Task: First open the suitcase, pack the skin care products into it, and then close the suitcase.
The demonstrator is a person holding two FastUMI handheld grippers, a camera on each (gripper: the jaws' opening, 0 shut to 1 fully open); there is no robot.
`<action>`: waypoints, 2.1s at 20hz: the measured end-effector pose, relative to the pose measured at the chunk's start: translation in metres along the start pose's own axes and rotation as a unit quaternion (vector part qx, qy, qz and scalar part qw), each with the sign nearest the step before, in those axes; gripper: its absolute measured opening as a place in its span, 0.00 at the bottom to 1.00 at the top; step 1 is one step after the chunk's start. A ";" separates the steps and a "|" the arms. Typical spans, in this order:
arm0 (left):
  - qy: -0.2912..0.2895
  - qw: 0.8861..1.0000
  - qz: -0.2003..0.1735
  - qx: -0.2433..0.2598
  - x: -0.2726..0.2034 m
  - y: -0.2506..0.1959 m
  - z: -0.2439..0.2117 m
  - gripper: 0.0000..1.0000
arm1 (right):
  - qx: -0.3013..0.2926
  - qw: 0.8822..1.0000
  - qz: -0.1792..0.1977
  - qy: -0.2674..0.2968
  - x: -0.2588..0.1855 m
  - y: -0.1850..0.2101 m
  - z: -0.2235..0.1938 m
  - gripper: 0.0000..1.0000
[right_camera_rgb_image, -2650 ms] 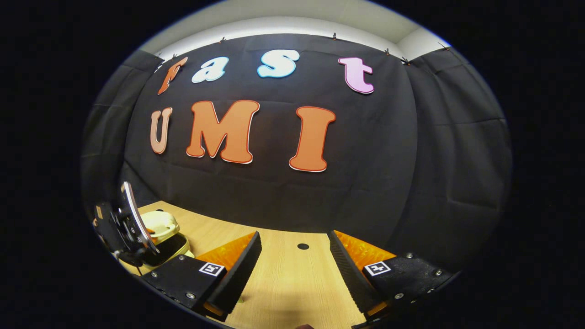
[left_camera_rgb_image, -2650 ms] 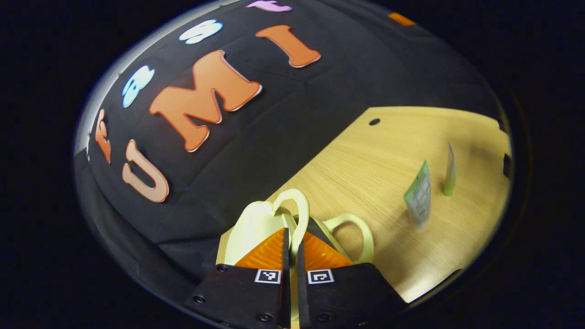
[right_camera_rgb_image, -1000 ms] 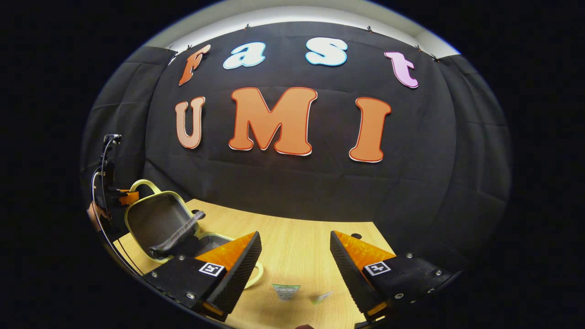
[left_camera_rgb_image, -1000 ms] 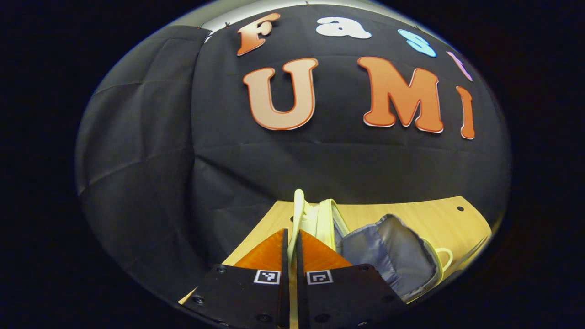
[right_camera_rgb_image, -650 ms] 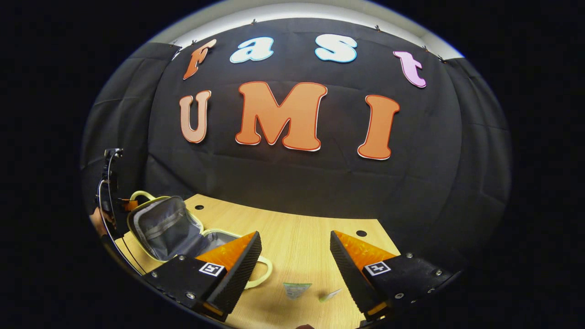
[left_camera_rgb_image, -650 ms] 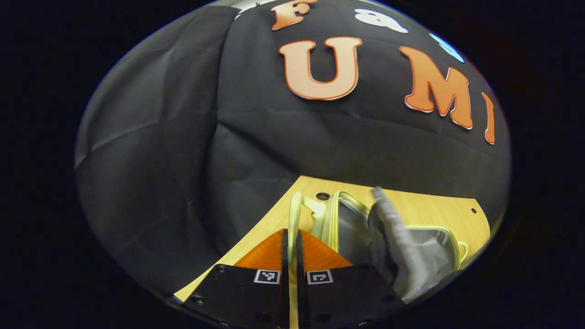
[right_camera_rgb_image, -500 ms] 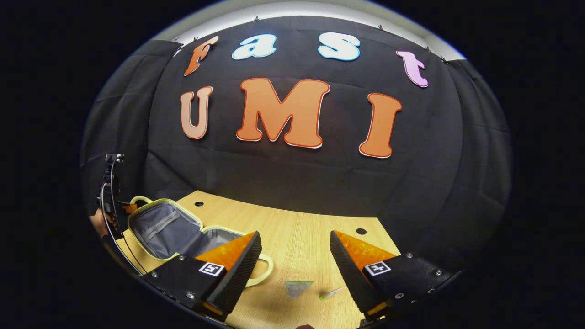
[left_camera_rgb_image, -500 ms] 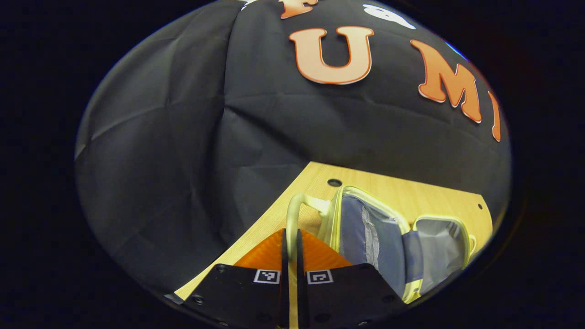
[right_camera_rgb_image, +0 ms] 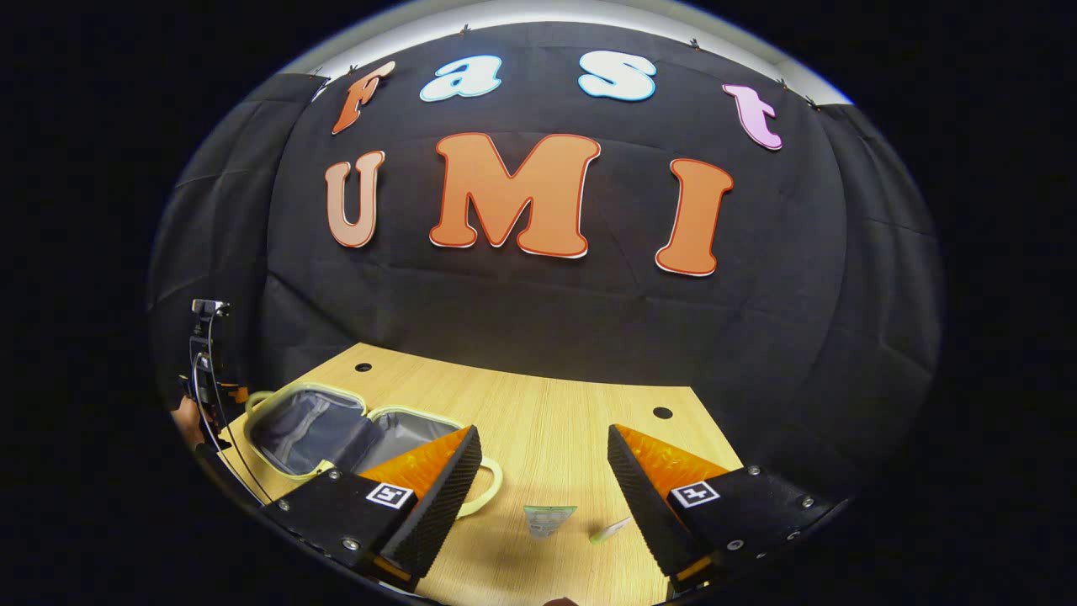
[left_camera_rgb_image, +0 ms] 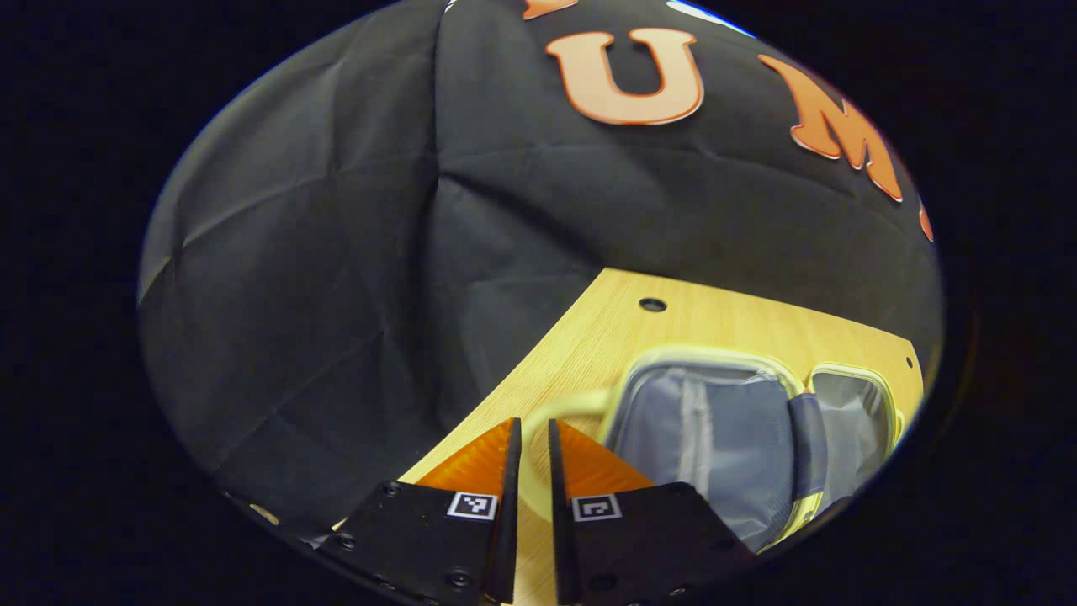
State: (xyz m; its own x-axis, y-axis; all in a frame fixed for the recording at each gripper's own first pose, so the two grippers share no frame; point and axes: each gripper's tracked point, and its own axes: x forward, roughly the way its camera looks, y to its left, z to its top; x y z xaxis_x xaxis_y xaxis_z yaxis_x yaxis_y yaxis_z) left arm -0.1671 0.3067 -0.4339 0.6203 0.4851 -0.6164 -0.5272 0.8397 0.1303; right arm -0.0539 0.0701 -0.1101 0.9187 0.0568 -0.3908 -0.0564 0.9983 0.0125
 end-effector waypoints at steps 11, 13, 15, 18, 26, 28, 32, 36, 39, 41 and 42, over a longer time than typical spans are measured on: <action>-0.094 0.984 -0.143 0.053 -0.143 -0.199 0.019 0.89 | 0.017 1.000 0.006 -0.003 0.010 -0.062 -0.023 0.96; -0.092 0.980 -0.168 0.059 -0.160 -0.243 0.010 0.89 | 0.015 1.000 0.001 -0.001 0.012 -0.080 -0.030 0.96; -0.090 0.976 -0.188 0.063 -0.177 -0.284 -0.002 0.90 | 0.012 1.000 -0.005 0.001 0.012 -0.098 -0.036 0.96; -0.081 0.967 -0.230 0.081 -0.203 -0.344 -0.027 0.92 | 0.016 1.000 -0.008 0.008 0.014 -0.118 -0.045 0.96; -0.052 0.948 -0.296 0.101 -0.246 -0.435 -0.072 0.92 | 0.015 0.999 -0.011 0.026 0.013 -0.161 -0.067 0.96; -0.036 0.944 -0.309 0.108 -0.256 -0.455 -0.091 0.92 | 0.015 0.999 -0.008 0.029 0.013 -0.167 -0.071 0.96; -0.021 0.934 -0.336 0.119 -0.272 -0.496 -0.124 0.93 | 0.003 1.000 -0.004 0.031 0.008 -0.179 -0.082 0.96; -0.003 0.927 -0.357 0.116 -0.271 -0.529 -0.152 0.93 | -0.016 0.999 -0.013 0.033 0.002 -0.194 -0.096 0.96; 0.011 0.927 -0.355 0.119 -0.257 -0.547 -0.173 0.94 | -0.020 0.999 -0.008 0.039 0.000 -0.197 -0.103 0.96; 0.019 0.927 -0.353 0.121 -0.249 -0.558 -0.182 0.94 | -0.021 0.999 -0.003 0.044 0.001 -0.196 -0.106 0.96; 0.018 0.927 -0.354 0.123 -0.246 -0.566 -0.183 0.94 | -0.021 0.999 0.000 0.044 0.001 -0.196 -0.106 0.96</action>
State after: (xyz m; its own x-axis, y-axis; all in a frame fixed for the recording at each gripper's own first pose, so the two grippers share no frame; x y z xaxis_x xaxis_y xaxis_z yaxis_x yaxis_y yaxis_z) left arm -0.1274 -0.3328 -0.4986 0.7383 -0.2133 -0.6398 0.1555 0.9770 -0.1462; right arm -0.0834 -0.1265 -0.2110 0.8810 0.0537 -0.4701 -0.0745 0.9969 -0.0257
